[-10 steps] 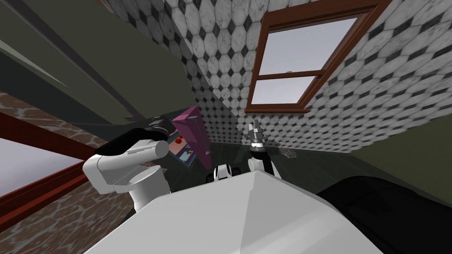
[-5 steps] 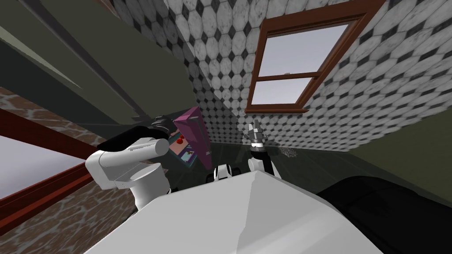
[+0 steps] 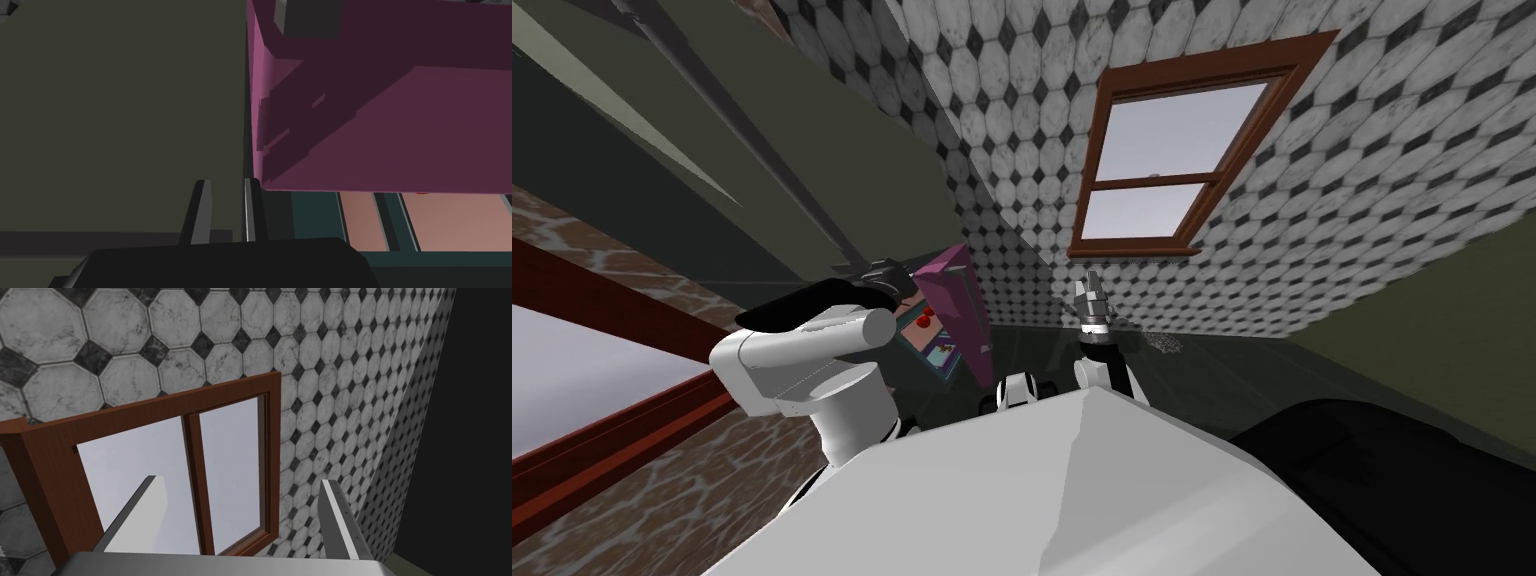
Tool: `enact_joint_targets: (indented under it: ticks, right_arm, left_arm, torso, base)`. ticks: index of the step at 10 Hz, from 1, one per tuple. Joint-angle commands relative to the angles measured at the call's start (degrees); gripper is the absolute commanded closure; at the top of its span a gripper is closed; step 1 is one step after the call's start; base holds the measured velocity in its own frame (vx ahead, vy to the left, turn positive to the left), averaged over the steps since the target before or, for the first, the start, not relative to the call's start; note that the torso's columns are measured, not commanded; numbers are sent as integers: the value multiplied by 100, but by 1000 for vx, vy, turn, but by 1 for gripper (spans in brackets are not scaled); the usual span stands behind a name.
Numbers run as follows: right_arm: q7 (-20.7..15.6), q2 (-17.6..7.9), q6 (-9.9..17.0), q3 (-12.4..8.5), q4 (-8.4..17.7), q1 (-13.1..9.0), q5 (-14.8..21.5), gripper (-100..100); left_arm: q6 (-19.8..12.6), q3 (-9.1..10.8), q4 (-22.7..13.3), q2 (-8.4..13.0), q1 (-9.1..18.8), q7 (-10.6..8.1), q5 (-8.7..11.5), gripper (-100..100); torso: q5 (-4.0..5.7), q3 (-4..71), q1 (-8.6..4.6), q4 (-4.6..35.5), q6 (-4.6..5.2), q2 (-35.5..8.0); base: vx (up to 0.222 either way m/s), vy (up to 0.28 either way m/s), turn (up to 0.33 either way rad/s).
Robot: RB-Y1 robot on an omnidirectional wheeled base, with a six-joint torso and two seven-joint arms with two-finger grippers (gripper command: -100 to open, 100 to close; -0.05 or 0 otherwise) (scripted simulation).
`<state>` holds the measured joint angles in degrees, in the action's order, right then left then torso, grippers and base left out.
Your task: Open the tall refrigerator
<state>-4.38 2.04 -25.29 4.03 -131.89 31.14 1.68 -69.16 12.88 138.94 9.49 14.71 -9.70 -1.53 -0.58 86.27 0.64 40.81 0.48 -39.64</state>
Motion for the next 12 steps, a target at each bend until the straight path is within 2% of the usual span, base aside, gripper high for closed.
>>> enact_joint_targets:
  ticks: [1,3,4,7,10,12]
  right_arm:
    - [0,0,0,0,0,0,0,0]
    - [0,-1,0,0,0,-1,0,0]
    - [0,0,0,0,0,0,0,0]
    - [0,0,0,0,0,0,0,0]
    - [0,0,0,0,0,0,0,0]
    - [0,0,0,0,0,0,0,0]
  left_arm:
    - [-333,-32,-97,44,125,-17,82,-100]
    - [-574,-43,-101,119,305,-40,164,-100]
    - [-574,-43,-101,119,305,-40,164,-100]
    - [-989,-55,-102,246,595,-80,292,-100]
    - [-1139,-57,-101,291,695,-95,335,-100]
    - [-1453,-59,-95,383,900,-127,422,-100]
  torso:
    - [0,1,4,0,5,1]
    - [-7,11,24,-7,6,14]
    - [-6,16,16,-11,6,24]
    - [-3,24,11,-16,15,34]
    - [-7,38,25,-23,11,57]
    - [-3,31,4,-24,16,47]
  base:
    - [-13,125,-66]
    - [-28,122,-74]
    - [-6,82,-28]
    - [-7,97,-57]
    - [-7,95,-33]
    - [-20,102,-72]
